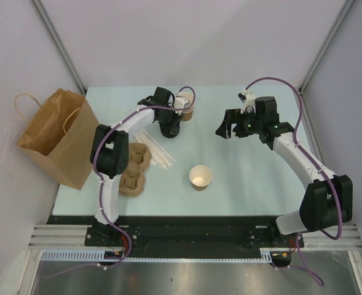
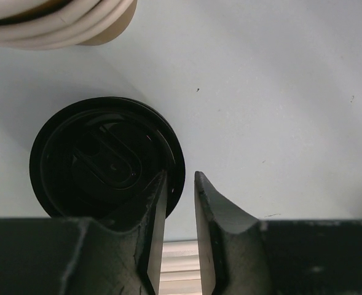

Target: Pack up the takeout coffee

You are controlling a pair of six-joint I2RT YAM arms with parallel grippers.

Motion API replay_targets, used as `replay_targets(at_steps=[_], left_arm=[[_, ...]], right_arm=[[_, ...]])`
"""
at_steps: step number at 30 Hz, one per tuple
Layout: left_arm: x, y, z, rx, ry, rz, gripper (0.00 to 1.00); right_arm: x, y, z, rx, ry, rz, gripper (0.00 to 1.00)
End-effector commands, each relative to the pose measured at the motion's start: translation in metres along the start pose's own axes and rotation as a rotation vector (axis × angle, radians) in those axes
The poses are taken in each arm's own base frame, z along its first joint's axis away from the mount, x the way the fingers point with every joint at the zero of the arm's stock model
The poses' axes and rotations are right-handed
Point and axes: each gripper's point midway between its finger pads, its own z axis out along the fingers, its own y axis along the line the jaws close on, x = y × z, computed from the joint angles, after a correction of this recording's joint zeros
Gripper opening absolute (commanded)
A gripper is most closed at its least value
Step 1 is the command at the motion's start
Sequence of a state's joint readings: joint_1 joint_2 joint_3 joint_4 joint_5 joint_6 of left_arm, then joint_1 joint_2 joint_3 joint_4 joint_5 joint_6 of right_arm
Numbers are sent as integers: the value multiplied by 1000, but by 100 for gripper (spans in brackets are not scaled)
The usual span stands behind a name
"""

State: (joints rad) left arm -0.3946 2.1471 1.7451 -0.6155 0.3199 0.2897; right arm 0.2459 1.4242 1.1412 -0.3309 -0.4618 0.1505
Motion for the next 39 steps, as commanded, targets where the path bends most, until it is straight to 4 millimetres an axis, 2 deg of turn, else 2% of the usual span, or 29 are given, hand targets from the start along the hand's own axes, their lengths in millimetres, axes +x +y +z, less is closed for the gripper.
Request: replay_targets(at_steps=[1, 6, 11, 17, 26, 29, 30, 32, 33, 36, 38, 39], left_arm=[[-17, 0, -2, 1, -42, 32, 27], [-21, -3, -8, 5, -54, 33, 11], [-25, -6, -19, 6, -64, 32, 0], [-36, -10, -37, -6, -115, 44, 0], [-42, -12, -51, -16, -143, 72, 0], [-48, -25, -67, 28, -179, 90, 0], [-53, -32, -81, 41, -208, 114, 0], [-53, -54, -99, 130, -235, 151, 0], [-58, -66, -118, 159, -266, 175, 0], [-46, -98, -151, 278, -255, 187, 0], [-49, -121, -183, 355, -294, 213, 0], [-41, -132, -194, 390, -275, 200, 0]], right_arm=[[-23, 7, -4, -23, -55, -18, 100], [-22, 9, -4, -30, -54, -15, 100], [-24, 9, -4, -37, -59, -13, 100], [-24, 10, -4, -41, -59, -13, 100], [-26, 13, -6, -50, -64, -17, 100], [-27, 15, -6, -62, -67, -18, 100], [-27, 16, -7, -66, -70, -21, 100], [-30, 20, -12, -89, -78, -40, 100], [-35, 21, -18, -97, -93, -49, 100], [-46, 24, -37, -136, -133, -94, 100], [-49, 28, -49, -171, -141, -133, 100], [-50, 28, -54, -179, -147, -189, 100]])
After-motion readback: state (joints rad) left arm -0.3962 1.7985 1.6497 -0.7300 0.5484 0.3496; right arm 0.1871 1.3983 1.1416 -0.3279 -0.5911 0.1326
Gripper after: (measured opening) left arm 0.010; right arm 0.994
